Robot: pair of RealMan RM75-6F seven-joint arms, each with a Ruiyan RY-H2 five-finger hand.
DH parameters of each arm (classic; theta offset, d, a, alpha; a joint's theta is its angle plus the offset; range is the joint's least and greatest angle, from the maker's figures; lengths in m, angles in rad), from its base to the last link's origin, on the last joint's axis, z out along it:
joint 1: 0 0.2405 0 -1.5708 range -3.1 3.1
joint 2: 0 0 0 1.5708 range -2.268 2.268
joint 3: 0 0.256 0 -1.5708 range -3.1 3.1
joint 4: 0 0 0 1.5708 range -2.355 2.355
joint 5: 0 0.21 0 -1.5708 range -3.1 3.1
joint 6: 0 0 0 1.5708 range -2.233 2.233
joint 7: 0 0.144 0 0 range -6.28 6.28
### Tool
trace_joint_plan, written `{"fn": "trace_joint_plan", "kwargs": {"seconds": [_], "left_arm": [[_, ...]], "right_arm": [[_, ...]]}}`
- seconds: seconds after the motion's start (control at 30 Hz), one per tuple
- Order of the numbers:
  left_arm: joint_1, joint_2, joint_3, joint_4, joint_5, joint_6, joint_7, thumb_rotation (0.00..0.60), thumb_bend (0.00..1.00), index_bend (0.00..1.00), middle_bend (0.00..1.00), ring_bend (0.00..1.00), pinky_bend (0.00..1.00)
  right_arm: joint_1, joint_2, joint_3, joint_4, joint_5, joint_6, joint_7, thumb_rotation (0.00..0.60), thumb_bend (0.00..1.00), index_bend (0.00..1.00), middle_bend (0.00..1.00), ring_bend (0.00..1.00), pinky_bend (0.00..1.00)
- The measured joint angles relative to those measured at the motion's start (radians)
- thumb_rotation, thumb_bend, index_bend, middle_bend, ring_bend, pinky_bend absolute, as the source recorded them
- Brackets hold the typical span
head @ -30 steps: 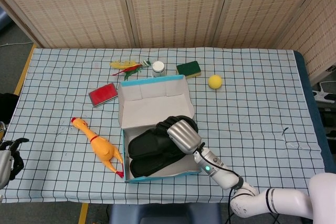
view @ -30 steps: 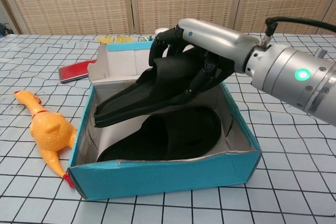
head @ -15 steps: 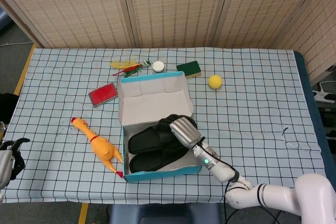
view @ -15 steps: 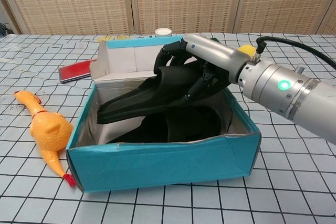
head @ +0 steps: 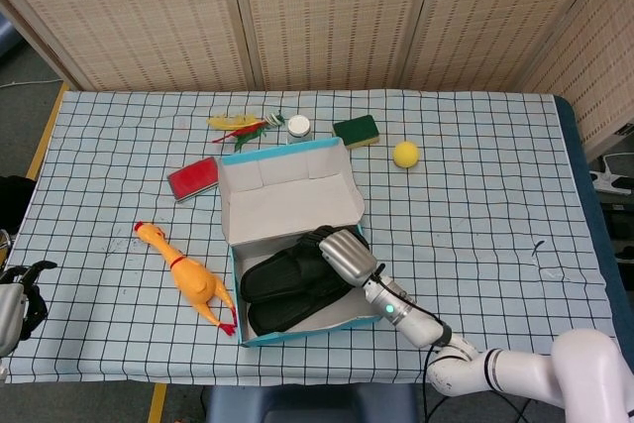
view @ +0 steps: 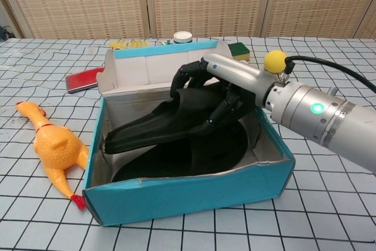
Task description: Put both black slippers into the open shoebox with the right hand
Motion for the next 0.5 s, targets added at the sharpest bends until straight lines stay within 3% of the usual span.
{"fn": "trace_joint_plan", "kwargs": {"seconds": [0.33, 0.5], "left_arm": [[-0.001, 0.004, 0.004, -0.004, -0.001, -0.007, -0.002, 0.6, 0.41, 0.29, 0.27, 0.28, 0.43], [-0.002, 0.004, 0.004, -0.005, -0.003, -0.009, -0.001, 0.6, 0.41, 0.29, 0.28, 0.29, 0.43]], "right_arm": [[-0.008, -0.042, -0.022, 0.133, -0.006, -0.011, 0.061, 0.6, 0.04, 0.49, 0.46, 0.32, 0.27], [-0.007, -0.055, -0.033, 0.176, -0.016, -0.023, 0.113, 0.6, 0.04, 0.45, 0.44, 0.25, 0.26]]}}
